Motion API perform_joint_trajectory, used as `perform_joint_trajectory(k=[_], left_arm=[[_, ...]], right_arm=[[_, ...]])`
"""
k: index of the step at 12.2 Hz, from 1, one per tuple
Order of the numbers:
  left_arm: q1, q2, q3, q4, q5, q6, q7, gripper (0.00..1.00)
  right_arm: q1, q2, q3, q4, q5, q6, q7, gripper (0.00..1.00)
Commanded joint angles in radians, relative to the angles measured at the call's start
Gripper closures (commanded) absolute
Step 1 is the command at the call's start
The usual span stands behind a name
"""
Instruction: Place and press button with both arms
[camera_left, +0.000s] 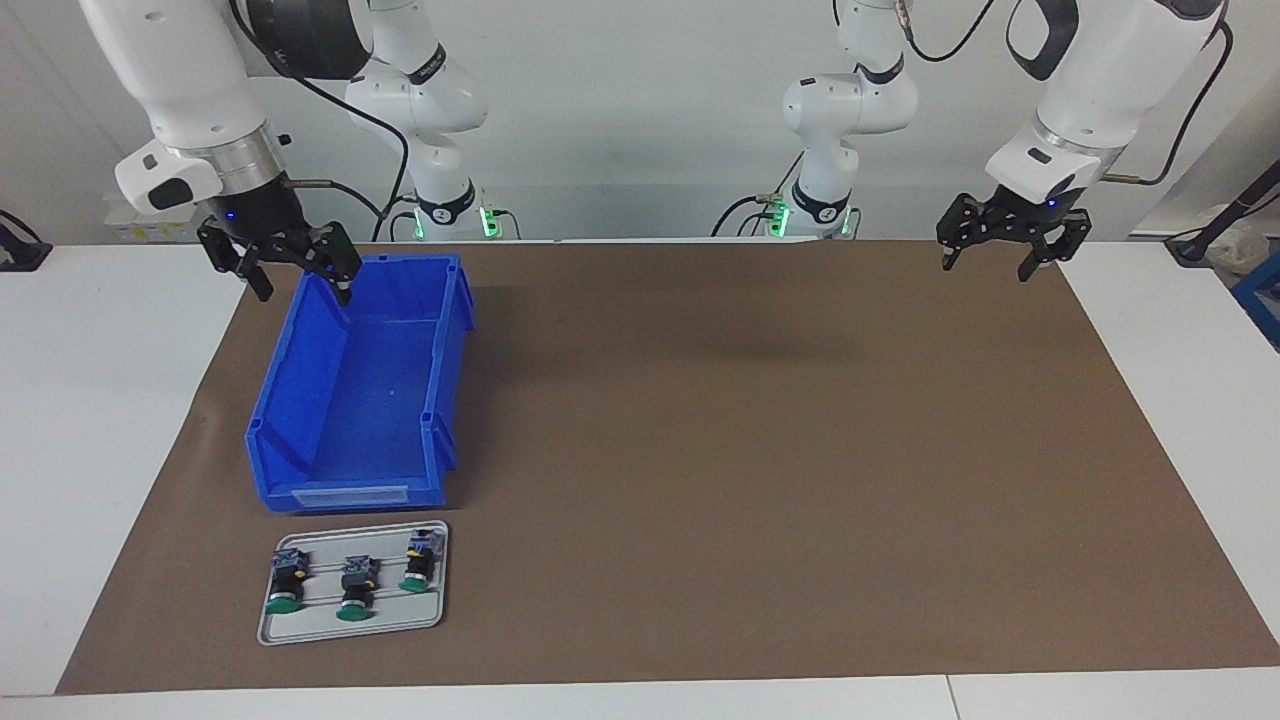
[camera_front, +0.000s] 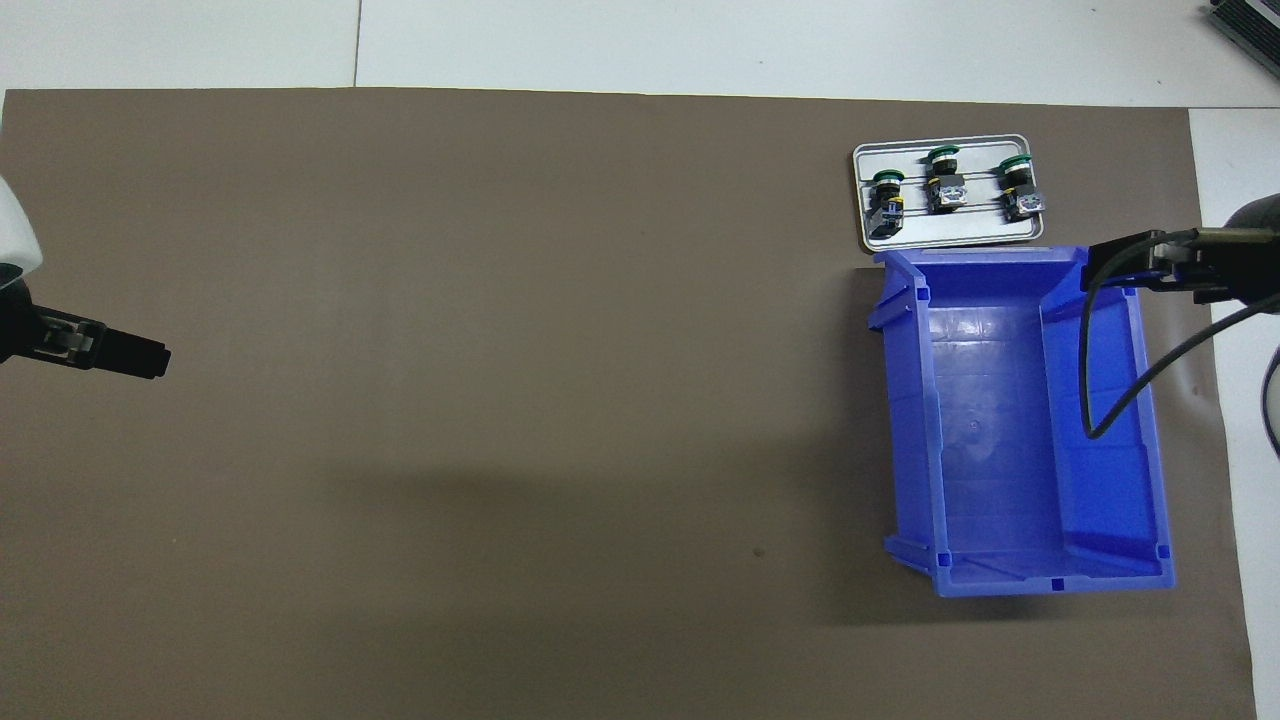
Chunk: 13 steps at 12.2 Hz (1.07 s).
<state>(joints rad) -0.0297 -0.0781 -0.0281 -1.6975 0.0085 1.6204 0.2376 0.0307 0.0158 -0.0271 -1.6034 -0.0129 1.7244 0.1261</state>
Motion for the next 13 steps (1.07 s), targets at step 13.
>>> perform_joint_trajectory(k=[13], left_arm=[[0.016, -0.025, -0.012, -0.031, -0.001, 0.023, -0.006, 0.0]], right_arm=[[-0.07, 0.72, 0.056, 0.517, -0.004, 0.227, -0.147, 0.08]])
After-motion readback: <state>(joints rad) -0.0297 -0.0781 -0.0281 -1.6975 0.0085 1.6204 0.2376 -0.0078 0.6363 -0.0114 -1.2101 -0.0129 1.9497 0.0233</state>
